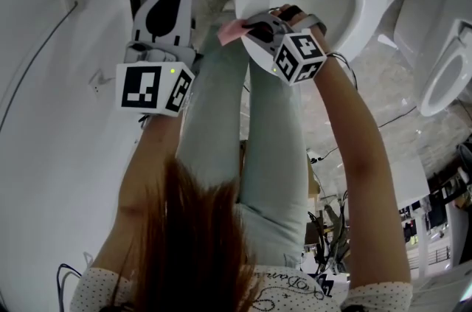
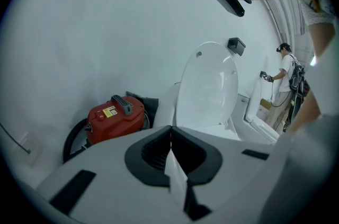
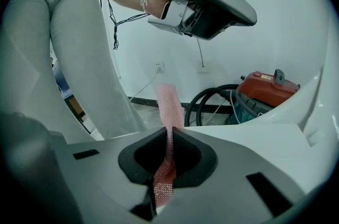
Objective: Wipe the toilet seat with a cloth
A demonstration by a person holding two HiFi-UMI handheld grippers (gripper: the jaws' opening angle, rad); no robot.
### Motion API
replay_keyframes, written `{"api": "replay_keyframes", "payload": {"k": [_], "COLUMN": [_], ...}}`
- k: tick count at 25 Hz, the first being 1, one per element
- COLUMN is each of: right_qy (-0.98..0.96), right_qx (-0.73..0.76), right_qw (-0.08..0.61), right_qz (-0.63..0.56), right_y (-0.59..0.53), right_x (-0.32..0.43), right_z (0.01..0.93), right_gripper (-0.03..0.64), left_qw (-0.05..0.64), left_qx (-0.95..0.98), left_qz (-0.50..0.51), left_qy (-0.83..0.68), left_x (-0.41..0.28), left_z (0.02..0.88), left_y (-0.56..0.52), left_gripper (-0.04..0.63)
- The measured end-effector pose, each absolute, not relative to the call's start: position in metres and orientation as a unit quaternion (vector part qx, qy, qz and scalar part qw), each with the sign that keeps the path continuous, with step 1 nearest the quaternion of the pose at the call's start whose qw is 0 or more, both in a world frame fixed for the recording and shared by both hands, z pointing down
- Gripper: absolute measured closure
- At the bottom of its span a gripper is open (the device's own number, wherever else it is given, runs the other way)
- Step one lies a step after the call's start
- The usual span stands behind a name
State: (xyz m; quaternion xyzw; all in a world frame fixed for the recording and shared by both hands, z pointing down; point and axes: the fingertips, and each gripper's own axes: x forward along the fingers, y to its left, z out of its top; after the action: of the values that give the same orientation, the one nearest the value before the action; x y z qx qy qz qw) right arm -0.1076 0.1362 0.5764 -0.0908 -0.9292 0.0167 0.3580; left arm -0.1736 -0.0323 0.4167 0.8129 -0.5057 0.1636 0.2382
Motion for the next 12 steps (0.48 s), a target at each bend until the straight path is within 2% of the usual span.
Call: {"api": "replay_keyframes", "payload": {"k": [12], "right_qy": [-0.929], "right_qx": [-0.073], "right_qw": [0.364], "right_qz": [0.016], "right_y": [0.107], "right_x": [-0.111], "right_z": [0.575], "right_gripper": [0.593], "left_qw": [0.241], "left_qx": [0.811], "left_qz": [0.159], "left_qy": [-0.509], "left_x": [-0.18], "left_z": [0.411], "left_y": [-0.033], "left_gripper": [0.603]}}
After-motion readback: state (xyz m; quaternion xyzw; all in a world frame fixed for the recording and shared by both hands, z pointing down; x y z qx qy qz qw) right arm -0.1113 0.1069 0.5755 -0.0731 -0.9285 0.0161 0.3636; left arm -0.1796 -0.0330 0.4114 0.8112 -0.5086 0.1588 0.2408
